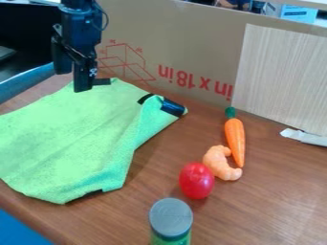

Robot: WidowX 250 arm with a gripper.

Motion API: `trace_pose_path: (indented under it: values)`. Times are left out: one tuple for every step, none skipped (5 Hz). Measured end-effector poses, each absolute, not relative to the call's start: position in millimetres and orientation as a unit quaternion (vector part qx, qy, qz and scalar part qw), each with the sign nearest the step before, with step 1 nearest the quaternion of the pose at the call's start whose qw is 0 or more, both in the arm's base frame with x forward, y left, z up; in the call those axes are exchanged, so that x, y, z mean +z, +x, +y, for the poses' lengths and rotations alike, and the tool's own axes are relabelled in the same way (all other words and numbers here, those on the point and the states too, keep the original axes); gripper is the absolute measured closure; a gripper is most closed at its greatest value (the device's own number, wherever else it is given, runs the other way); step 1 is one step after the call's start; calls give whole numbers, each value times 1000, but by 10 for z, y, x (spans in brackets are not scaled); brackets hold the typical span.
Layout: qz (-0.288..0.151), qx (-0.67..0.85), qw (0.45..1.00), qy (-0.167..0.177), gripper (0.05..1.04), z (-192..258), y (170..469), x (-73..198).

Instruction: Fold the cloth from the top left to the bottom right

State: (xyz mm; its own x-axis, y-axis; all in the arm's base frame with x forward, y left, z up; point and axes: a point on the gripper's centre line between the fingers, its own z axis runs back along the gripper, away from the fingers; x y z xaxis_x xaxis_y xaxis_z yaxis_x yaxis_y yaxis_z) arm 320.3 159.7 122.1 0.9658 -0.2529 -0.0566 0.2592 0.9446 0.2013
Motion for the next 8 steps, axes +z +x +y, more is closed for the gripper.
trace_pose_path:
  values:
    - [31, -130, 987, 94, 83, 1592, 3203, 1089]
    - [50, -100, 991, 74, 83, 1758, 3174, 998]
    - [68, -95, 990, 76, 83, 1908, 3252, 901]
    - [61, -117, 987, 90, 83, 2026, 3440, 860]
    - [40, -173, 977, 120, 83, 2133, 3563, 801]
    - [19, -231, 965, 126, 83, 2194, 3630, 799]
    - [4, -248, 963, 107, 83, 2342, 3612, 823]
    - [5, -258, 962, 83, 83, 2448, 3670, 804]
